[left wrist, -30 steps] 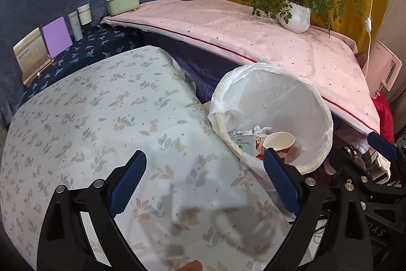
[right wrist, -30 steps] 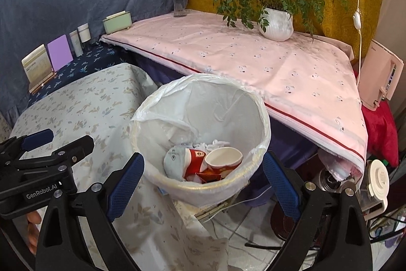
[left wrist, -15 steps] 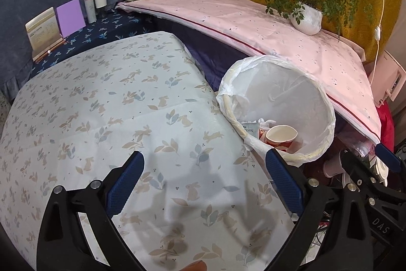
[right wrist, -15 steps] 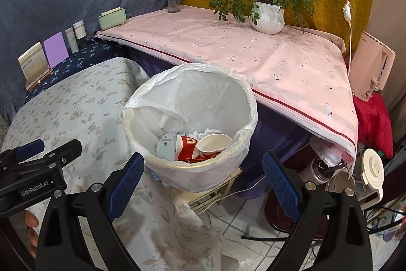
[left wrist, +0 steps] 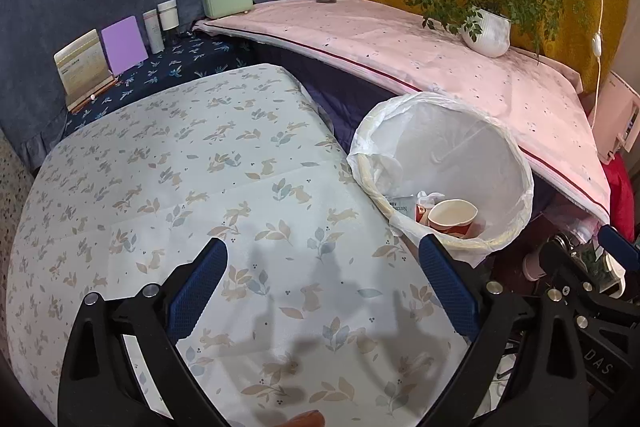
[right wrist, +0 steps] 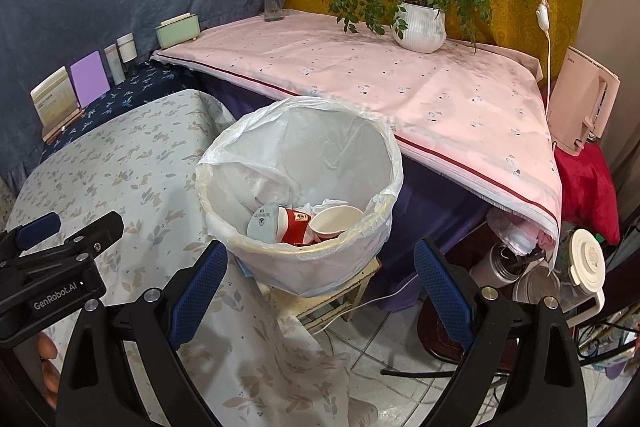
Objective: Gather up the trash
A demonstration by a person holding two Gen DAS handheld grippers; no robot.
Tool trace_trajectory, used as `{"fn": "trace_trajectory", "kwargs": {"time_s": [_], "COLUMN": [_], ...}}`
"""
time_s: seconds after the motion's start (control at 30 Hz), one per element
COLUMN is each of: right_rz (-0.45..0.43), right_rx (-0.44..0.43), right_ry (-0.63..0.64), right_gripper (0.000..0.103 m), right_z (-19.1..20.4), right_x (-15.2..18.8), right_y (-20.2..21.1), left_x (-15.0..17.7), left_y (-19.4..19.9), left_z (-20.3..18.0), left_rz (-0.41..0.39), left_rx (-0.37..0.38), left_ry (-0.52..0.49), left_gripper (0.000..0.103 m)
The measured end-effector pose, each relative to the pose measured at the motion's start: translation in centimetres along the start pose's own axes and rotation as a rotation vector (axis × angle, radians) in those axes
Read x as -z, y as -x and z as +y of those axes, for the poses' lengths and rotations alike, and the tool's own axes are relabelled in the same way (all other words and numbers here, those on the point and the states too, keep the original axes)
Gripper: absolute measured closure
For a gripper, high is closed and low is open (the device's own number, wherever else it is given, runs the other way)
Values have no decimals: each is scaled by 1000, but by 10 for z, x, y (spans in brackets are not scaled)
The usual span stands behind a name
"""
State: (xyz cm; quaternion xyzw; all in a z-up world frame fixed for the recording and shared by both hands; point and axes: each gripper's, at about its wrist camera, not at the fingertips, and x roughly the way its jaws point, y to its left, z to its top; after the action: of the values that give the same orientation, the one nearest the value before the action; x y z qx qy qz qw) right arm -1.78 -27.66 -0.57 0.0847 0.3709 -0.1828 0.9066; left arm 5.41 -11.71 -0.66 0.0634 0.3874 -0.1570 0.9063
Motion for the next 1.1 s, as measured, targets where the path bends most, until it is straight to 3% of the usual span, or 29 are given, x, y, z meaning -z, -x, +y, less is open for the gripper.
{"fn": "trace_trajectory", "kwargs": {"time_s": [1.1], "right_rz": [-1], "right_rx": [7], "right_ry": [-2], "right_gripper": [12], "right_z": [-3], "right_x": [9], "right_y": [-4], "left_x": [8], "left_y": [-4], "left_z": [-11], "left_rz": [25], "left_rx": [4], "left_ry": [-16], "left_gripper": [11]}}
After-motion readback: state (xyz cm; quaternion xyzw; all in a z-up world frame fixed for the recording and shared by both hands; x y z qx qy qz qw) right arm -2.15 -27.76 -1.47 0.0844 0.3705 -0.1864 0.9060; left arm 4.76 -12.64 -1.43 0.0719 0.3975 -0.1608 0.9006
